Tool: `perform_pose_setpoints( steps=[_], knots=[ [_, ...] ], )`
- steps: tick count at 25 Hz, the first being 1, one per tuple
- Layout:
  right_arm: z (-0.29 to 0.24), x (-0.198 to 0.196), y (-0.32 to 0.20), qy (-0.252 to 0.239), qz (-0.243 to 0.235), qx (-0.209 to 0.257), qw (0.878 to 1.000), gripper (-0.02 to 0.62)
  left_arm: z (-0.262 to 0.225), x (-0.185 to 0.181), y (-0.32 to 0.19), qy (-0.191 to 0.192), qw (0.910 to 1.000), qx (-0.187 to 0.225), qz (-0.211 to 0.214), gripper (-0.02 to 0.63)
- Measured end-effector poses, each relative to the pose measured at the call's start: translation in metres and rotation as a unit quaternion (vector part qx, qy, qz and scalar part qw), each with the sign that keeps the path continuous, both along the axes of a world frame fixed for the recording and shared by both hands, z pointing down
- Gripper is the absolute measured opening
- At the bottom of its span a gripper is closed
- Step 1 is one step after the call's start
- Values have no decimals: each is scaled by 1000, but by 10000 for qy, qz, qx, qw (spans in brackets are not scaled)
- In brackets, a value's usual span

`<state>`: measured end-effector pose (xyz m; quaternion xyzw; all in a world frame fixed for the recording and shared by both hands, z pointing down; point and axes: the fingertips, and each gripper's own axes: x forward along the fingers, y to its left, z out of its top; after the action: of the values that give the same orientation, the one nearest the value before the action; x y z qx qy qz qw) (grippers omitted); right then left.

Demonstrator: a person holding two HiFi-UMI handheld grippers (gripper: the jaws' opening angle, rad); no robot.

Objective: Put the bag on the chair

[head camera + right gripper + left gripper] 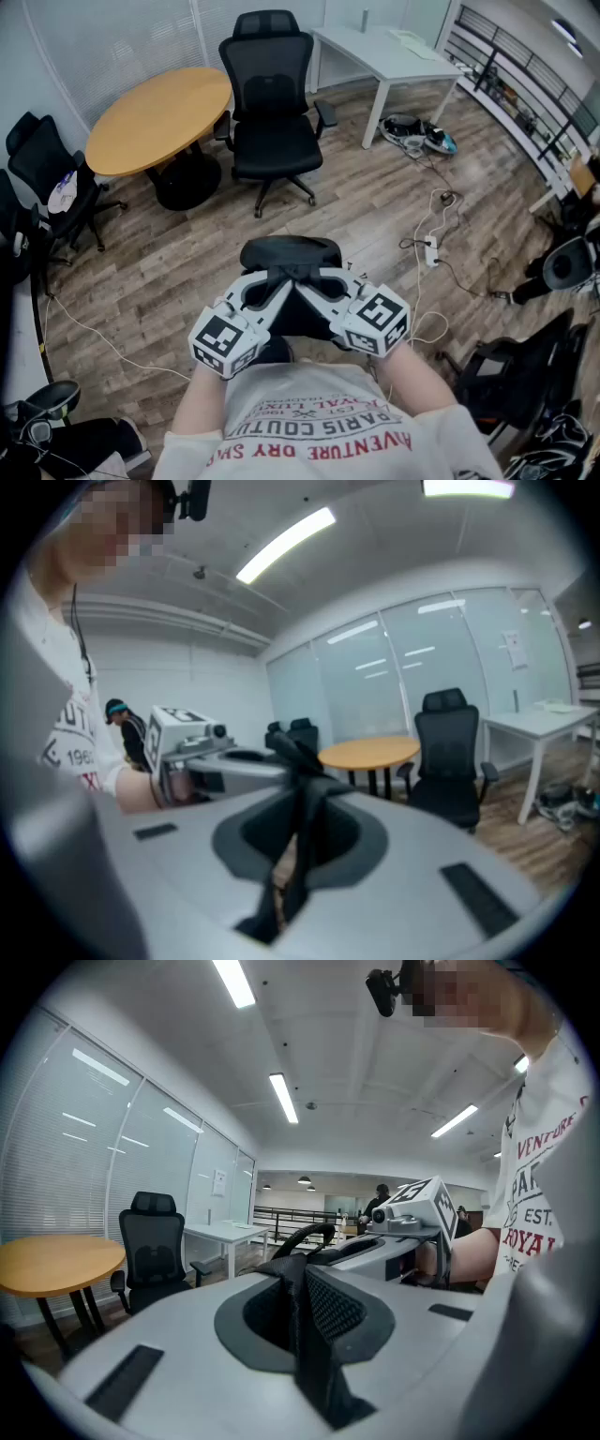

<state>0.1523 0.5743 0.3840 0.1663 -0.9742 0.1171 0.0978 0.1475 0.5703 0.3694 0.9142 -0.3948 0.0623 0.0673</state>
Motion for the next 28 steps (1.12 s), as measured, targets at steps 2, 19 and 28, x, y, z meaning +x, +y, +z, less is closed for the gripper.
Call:
perform_pose_setpoints(
  steps=[2,19,28],
  knots=[
    [-1,2,1,-1,6,-9,10000,46,-2,2,2,-10,10000,3,10,56],
    [5,5,-8,-2,40,-84,10000,48,7,5,-6,-41,9998,-186,-74,55],
    [20,-21,-58,69,168,-274,9995,48,22,-22,-56,22,9995,-315,9,55]
  ],
)
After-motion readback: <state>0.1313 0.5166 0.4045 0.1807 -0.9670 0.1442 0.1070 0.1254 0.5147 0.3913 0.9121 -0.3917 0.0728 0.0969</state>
